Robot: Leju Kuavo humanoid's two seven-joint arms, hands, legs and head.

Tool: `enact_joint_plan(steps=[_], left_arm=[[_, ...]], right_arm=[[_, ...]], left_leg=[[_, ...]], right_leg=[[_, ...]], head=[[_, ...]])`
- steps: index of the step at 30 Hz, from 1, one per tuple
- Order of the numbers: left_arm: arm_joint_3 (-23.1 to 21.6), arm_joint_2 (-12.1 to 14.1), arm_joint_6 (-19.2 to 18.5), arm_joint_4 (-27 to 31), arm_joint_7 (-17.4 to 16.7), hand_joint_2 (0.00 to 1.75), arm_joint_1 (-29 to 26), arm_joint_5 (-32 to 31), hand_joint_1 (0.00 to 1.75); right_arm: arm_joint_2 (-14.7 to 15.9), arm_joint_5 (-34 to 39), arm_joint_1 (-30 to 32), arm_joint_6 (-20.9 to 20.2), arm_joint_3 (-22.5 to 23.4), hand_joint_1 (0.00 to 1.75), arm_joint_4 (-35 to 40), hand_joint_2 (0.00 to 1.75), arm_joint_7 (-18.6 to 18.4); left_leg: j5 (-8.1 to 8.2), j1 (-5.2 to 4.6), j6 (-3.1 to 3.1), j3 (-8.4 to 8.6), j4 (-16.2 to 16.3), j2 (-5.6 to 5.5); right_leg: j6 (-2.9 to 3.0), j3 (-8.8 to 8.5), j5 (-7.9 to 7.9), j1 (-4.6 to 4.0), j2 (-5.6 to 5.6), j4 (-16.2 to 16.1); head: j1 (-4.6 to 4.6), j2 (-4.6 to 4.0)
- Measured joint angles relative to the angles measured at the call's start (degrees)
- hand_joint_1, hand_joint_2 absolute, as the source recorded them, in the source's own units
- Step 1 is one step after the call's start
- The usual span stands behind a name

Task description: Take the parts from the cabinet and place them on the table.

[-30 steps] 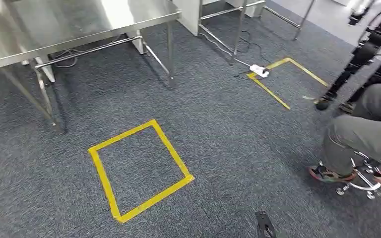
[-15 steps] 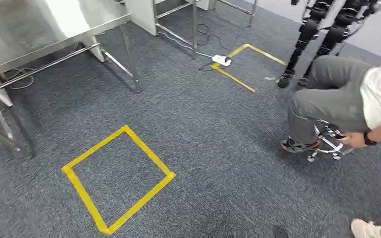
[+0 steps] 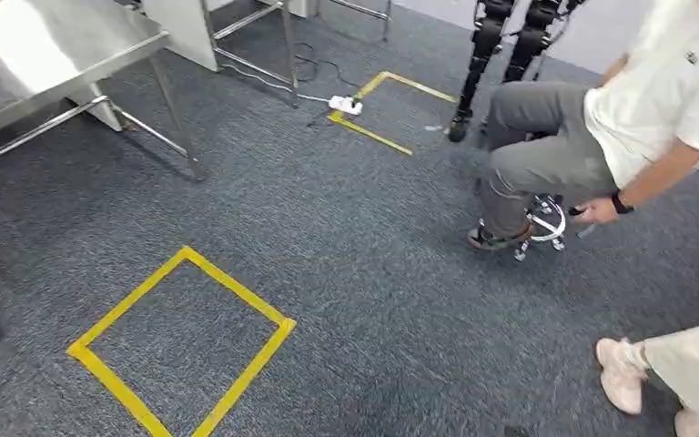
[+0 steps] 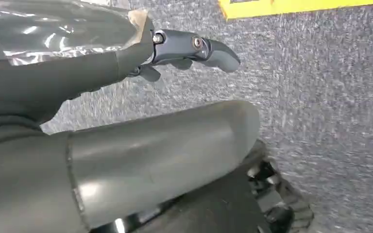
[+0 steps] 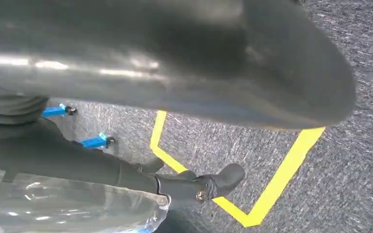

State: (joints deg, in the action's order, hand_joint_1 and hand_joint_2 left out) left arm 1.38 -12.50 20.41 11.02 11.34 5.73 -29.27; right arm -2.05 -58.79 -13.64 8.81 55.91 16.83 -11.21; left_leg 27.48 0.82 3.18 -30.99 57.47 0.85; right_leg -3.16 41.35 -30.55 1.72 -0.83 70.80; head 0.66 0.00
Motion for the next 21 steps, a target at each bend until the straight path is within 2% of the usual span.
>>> enact_joint_plan(steps=[1,2,3,4,5,6,7,8,10,11,12,13,14,15,16,17,18,19,20,21], left_arm=[[0.4,0.1,0.6,0.0,0.2,0.0,-0.3,0.6,0.0],[1.0,0.2,1.2,0.0,0.4,0.0,-0.6,1.1,0.0],[1.5,0.2,1.6,0.0,0.6,0.0,-0.7,1.4,0.0],[1.8,0.3,1.9,0.0,0.8,0.0,-0.7,1.6,0.0],[2.2,0.3,2.1,0.0,0.9,0.0,-0.7,1.8,0.0],[2.5,0.3,2.5,0.0,1.1,0.0,-0.7,2.2,0.0],[2.9,0.2,3.2,0.0,1.1,0.0,-0.8,2.4,0.0],[3.2,0.3,3.6,0.0,1.2,0.0,-0.9,2.8,0.0],[4.1,0.2,4.3,0.0,1.5,0.0,-0.9,3.5,0.0],[4.4,0.2,4.6,0.0,1.7,0.0,-0.9,3.8,0.0],[4.7,0.3,4.9,0.0,1.8,0.0,-1.0,4.2,0.0],[5.2,0.3,5.1,0.0,2.1,0.0,-1.1,4.5,0.0],[5.6,0.3,5.3,0.0,2.1,0.0,-1.4,4.8,0.0],[6.0,0.5,5.4,0.0,2.3,0.0,-1.8,5.2,0.0],[6.5,0.5,5.4,0.0,2.3,0.0,-2.1,5.3,0.0],[6.8,0.6,5.5,0.0,2.5,0.0,-2.3,5.5,0.0],[7.1,0.7,5.6,0.0,2.7,0.0,-2.5,5.9,0.0],[7.4,0.9,5.6,0.0,2.8,0.0,-2.6,6.1,0.0],[7.7,0.9,5.7,0.0,2.9,0.0,-2.6,6.4,0.0],[8.1,1.0,5.8,0.0,3.1,0.0,-2.6,6.4,0.0]], right_arm=[[0.0,-0.4,-0.4,-0.4,-0.6,0.0,0.0,0.0,-0.4],[0.1,-0.9,-0.6,-0.9,-1.3,0.0,0.0,0.0,-0.7],[0.2,-1.0,-0.7,-1.1,-2.0,0.0,0.0,0.0,-1.0],[0.2,-1.2,-0.8,-1.2,-2.5,0.0,0.0,0.0,-1.2],[0.2,-1.4,-1.1,-1.5,-2.9,0.0,0.0,0.0,-1.3],[0.2,-1.6,-1.5,-1.8,-3.4,0.0,0.0,0.0,-1.4],[0.4,-1.9,-2.2,-2.1,-4.0,0.0,0.0,0.0,-1.5],[0.3,-2.0,-2.8,-2.2,-4.5,0.0,0.0,0.0,-1.6],[0.8,-2.7,-3.0,-3.0,-5.2,0.0,0.0,0.0,-2.2],[1.0,-3.0,-3.2,-3.2,-5.6,0.0,0.0,0.0,-2.5],[1.0,-3.2,-3.3,-3.5,-6.0,0.0,-0.1,0.0,-2.8],[1.0,-3.7,-3.6,-4.0,-6.5,0.0,-0.1,0.0,-3.1],[1.1,-3.9,-4.1,-4.3,-6.9,0.0,-0.1,0.0,-3.3],[1.1,-4.1,-4.7,-4.7,-7.4,0.0,-0.1,0.0,-3.6],[1.2,-4.2,-5.0,-5.0,-7.7,0.0,-0.2,0.0,-3.7],[1.3,-4.4,-5.1,-5.2,-7.9,0.0,-0.2,0.0,-3.7],[1.4,-4.5,-5.0,-5.5,-8.2,0.0,-0.3,0.0,-3.8],[1.6,-4.7,-5.0,-5.8,-8.5,0.0,-0.4,0.0,-3.8],[1.6,-4.8,-5.1,-6.0,-8.7,0.0,-0.5,0.0,-3.7],[1.6,-4.9,-5.2,-6.1,-9.0,0.0,-0.5,0.0,-3.7]], left_leg=[[-0.01,-0.16,0.01,-0.18,0.0,0.98],[-0.04,-0.31,0.05,-0.27,0.0,1.78],[-0.05,-0.38,0.07,-0.3,0.0,2.49],[-0.06,-0.38,0.05,-0.25,0.0,3.13],[-0.05,-0.38,-0.02,-0.16,0.1,3.72],[-0.04,-0.49,-0.2,0.03,0.1,4.21],[0.16,-0.98,-0.63,-0.05,0.2,4.9],[0.15,-1.08,-0.97,-0.07,0.2,5.33],[0.03,-1.1,-1.34,0.24,0.0,6.34],[0.23,-1.11,-1.74,0.31,0.0,6.84],[0.91,-0.62,-2.34,-0.08,0.9,4.46],[2.77,-0.45,-2.45,-1.02,3.1,1.64],[5.19,-0.38,-2.49,-2.71,6.9,0.12],[7.91,-0.33,-2.59,-5.24,12.4,-0.76],[9.35,-0.26,-2.68,-7.27,16.5,-1.04],[9.31,-0.18,-2.71,-8.19,18.1,-1.06],[8.0,-0.03,-2.81,-7.86,17.2,-1.05],[5.52,0.21,-2.86,-6.39,13.9,-1.1],[2.64,0.55,-3.01,-3.96,8.8,-1.58],[0.29,1.03,-3.19,-1.5,3.8,-3.23]], right_leg=[[-0.13,1.6,-1.19,-0.07,0.14,3.8],[-0.48,1.85,-1.32,-0.07,0.16,5.1],[-0.9,0.4,-0.6,-0.05,0.28,3.3],[-1.37,-2.61,0.97,-0.06,0.66,-1.3],[-1.68,-6.2,2.7,-0.06,1.82,-7.2],[-1.63,-9.34,3.83,-0.16,4.42,-12.2],[-0.82,-9.69,3.64,-1.13,5.62,-13.8],[-0.01,-9.89,4.04,-1.38,4.63,-13.9],[0.61,-8.96,4.14,-1.63,3.55,-13.8],[1.1,-9.28,4.39,-1.2,2.88,-14.1],[1.58,-9.76,4.7,0.26,2.35,-14.3],[2.12,-9.56,4.96,0.16,1.83,-14.3],[2.64,-9.34,5.18,-0.05,1.33,-14.3],[2.76,-9.08,5.23,-0.19,0.46,-14.3],[2.85,-8.88,5.32,-0.31,-0.45,-14.3],[2.79,-8.85,5.36,-0.36,-1.19,-14.3],[2.73,-8.87,5.4,-0.36,-1.9,-14.2],[2.67,-8.87,5.41,-0.29,-2.72,-14.1],[2.59,-8.85,5.41,-0.14,-3.57,-13.8],[2.48,-8.71,5.36,-0.02,-4.37,-13.4]], head=[[0.02,0.0],[-0.22,0.0],[-0.17,0.0],[-0.28,0.0],[-0.33,0.0],[-0.37,0.0],[-0.55,0.0],[-0.35,0.0],[-0.2,0.0],[-0.24,0.0],[-0.09,0.0],[0.24,0.0],[0.39,0.0],[0.39,0.0],[0.42,0.0],[0.48,0.0],[0.44,0.0],[0.48,0.0],[0.46,0.0],[0.48,0.0]])
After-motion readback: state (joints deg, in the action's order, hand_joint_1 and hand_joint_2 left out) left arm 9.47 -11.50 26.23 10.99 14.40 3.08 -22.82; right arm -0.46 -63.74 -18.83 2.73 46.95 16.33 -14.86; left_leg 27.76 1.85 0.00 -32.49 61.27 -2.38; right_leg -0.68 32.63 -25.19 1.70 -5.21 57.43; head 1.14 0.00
